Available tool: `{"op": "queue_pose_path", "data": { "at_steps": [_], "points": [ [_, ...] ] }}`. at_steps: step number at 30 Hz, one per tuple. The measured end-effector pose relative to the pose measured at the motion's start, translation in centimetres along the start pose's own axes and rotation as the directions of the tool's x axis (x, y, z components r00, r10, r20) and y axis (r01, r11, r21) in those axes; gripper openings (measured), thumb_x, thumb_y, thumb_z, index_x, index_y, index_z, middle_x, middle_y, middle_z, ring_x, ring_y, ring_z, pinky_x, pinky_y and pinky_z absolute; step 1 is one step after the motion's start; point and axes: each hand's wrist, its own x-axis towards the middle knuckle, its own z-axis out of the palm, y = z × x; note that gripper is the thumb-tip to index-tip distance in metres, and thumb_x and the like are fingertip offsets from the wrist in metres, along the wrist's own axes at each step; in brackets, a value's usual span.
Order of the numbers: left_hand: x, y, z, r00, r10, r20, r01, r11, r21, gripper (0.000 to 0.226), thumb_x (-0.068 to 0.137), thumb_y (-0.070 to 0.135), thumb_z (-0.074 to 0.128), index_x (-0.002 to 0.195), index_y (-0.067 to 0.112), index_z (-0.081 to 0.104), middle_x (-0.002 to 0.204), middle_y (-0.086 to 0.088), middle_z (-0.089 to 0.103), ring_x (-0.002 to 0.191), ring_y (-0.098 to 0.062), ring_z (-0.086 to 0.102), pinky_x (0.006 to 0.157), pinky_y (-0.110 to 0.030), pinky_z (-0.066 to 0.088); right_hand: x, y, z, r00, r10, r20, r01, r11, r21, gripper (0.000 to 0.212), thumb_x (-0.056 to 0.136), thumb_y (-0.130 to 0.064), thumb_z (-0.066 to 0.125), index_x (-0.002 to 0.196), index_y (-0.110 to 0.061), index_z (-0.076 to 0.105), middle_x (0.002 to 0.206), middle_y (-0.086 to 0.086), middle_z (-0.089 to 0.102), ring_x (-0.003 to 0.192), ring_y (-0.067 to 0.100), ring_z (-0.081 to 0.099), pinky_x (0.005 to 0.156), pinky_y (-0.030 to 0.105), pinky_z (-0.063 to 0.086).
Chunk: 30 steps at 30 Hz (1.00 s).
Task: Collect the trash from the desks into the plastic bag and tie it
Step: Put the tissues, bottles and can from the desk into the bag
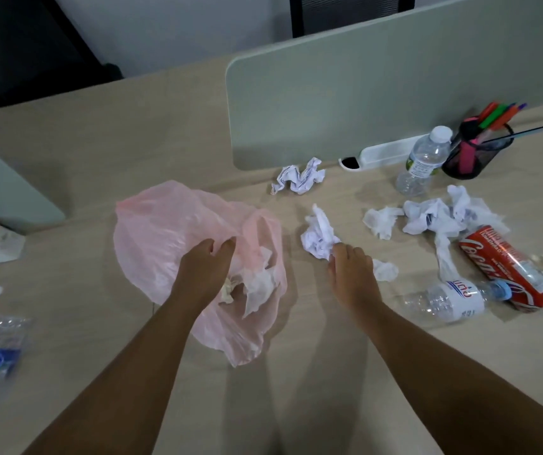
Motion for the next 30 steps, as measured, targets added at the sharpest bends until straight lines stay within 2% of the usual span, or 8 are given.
{"op": "queue_pose_path", "data": {
  "at_steps": [5,9,14,17,22,26,28,30],
  "points": [
    [0.0,1.0,-1.3,0.999,0.018,-0.030,-0.020,0.998,-0.055,0.049,0.081,0.066,0.036,0.095,0.027,0.061,0.091,0.010,0.059,0.088,-0.016,0.056,0.080,-0.035,0.039,-0.7,-0.8,-2.1,0.998,-0.048,-0.034,0.048,0.999,0.023,0.022,0.068,0.005,0.076,0.076,-0.003,0.057,0.061,0.014,0.056,0.054,0.035,0.055,0.050,0.038,0.045],
    [0.0,2.4,-3.5,0.993,0.050,-0.104,-0.057,0.996,-0.064,0.070,0.085,0.068,0.032,0.120,0.016,0.062,0.116,-0.003,0.064,0.102,-0.025,0.057,0.085,-0.035,0.042,-2.5,-2.3,-3.4,0.950,-0.286,-0.125,0.293,0.955,0.041,0.029,0.066,0.002,0.076,0.080,-0.009,0.052,0.066,0.008,0.052,0.058,0.030,0.053,0.053,0.037,0.044],
    [-0.2,4.0,-5.6,0.984,0.045,-0.174,-0.069,0.989,-0.133,0.070,0.090,0.065,0.036,0.130,0.011,0.056,0.131,-0.007,0.058,0.110,-0.026,0.053,0.086,-0.031,0.034,-4.3,-6.3,-5.0,0.884,-0.445,-0.145,0.448,0.894,-0.015,0.035,0.066,-0.004,0.073,0.082,-0.014,0.043,0.064,0.005,0.049,0.056,0.026,0.051,0.053,0.033,0.043],
    [-0.7,4.5,-6.1,0.983,0.038,-0.179,-0.071,0.981,-0.178,0.066,0.090,0.065,0.038,0.127,0.013,0.056,0.118,0.001,0.054,0.102,-0.022,0.051,0.083,-0.030,0.032,-3.5,-10.7,-6.0,0.888,-0.452,-0.081,0.452,0.892,-0.026,0.034,0.060,-0.004,0.076,0.080,-0.012,0.050,0.058,0.005,0.053,0.053,0.027,0.054,0.049,0.032,0.043],
    [-1.6,4.6,-6.1,0.988,0.040,-0.146,-0.066,0.982,-0.175,0.050,0.088,0.066,0.038,0.107,0.023,0.054,0.098,0.010,0.054,0.085,-0.015,0.052,0.069,-0.030,0.036,-1.1,-16.6,-5.9,0.834,-0.523,0.173,0.511,0.852,0.113,0.032,0.087,-0.015,0.057,0.117,-0.004,0.054,0.102,0.017,0.060,0.092,0.037,0.057,0.071,0.039,0.040],
    [-1.3,4.0,-6.4,0.990,0.015,-0.142,-0.039,0.985,-0.169,0.054,0.083,0.071,0.037,0.102,0.023,0.055,0.093,0.013,0.056,0.081,-0.003,0.052,0.061,-0.026,0.036,-0.3,-16.5,-4.9,0.765,-0.520,0.379,0.475,0.854,0.214,0.066,0.091,-0.051,0.050,0.149,-0.035,0.023,0.157,0.005,0.024,0.142,0.034,0.018,0.113,0.050,0.023],
    [-0.9,3.4,-6.3,0.991,0.004,-0.135,-0.027,0.985,-0.168,0.058,0.083,0.071,0.037,0.106,0.021,0.056,0.097,0.009,0.059,0.084,-0.004,0.053,0.068,-0.031,0.039,0.1,-14.8,-5.1,0.806,-0.517,0.288,0.446,0.851,0.277,0.061,0.091,-0.056,0.047,0.146,-0.036,0.032,0.152,0.004,0.035,0.140,0.032,0.026,0.111,0.048,0.027],
    [-0.3,2.8,-5.8,0.992,-0.004,-0.125,-0.020,0.981,-0.191,0.058,0.085,0.069,0.038,0.105,0.019,0.058,0.098,0.006,0.061,0.083,-0.005,0.055,0.069,-0.031,0.041,0.8,-12.3,-5.3,0.858,-0.497,0.128,0.456,0.853,0.254,0.048,0.087,-0.049,0.051,0.128,-0.025,0.056,0.125,0.005,0.056,0.117,0.032,0.049,0.092,0.042,0.042]
  ]
}}
